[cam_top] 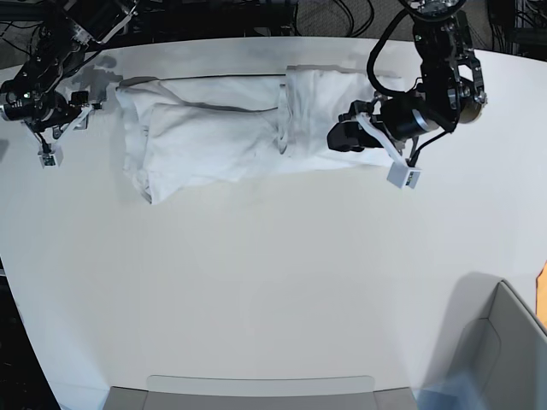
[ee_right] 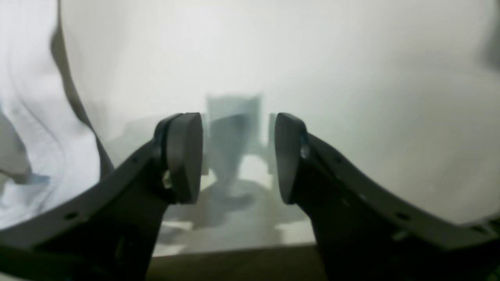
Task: Fold the T-shirt properly
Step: 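Grasp the other strip end with the right gripper and fold it toward the left gripper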
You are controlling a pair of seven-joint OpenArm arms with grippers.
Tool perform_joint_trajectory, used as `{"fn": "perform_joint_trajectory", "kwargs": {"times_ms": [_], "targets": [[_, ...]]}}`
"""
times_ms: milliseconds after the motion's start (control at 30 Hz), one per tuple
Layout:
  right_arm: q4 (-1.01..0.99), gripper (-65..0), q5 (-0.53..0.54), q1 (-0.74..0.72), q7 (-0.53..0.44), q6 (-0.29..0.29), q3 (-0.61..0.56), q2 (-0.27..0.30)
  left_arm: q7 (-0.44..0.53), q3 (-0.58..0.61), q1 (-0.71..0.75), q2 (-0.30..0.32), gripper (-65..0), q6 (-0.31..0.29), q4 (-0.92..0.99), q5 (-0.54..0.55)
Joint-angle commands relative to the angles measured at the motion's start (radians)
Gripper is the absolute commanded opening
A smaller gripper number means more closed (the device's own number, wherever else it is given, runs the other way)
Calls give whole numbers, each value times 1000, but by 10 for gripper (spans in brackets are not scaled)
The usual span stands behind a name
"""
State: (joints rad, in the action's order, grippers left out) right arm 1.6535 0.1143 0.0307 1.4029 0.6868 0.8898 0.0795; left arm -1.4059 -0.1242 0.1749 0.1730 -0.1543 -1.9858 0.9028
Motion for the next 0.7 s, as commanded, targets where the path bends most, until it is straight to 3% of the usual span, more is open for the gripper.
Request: {"fn": "perform_joint_trajectory", "kwargs": {"times_ms": [0, 233, 300, 500, 567, 667], "targets": [[7, -350, 11, -27, -7, 11, -7, 13, 10, 2, -7, 3, -474, 2, 1, 23], [0, -351, 28, -41, -7, 11, -48, 9, 10, 2, -7, 3, -474, 2, 55, 23], [-2, -351, 104, -54, -7, 11, -47, 19, 10, 2, -7, 4, -474, 2, 59, 23], [-2, -351, 505, -54, -7, 11, -53, 73, 10, 2, -7, 3, -474, 2, 59, 23], [-5, -351, 586, -51, -7, 11, -53, 81, 10, 2, -7, 1, -474, 2, 59, 23], [-8, -351, 625, -33, -7, 11, -50, 76, 10, 2, -7, 3, -474, 2, 59, 23]]}}
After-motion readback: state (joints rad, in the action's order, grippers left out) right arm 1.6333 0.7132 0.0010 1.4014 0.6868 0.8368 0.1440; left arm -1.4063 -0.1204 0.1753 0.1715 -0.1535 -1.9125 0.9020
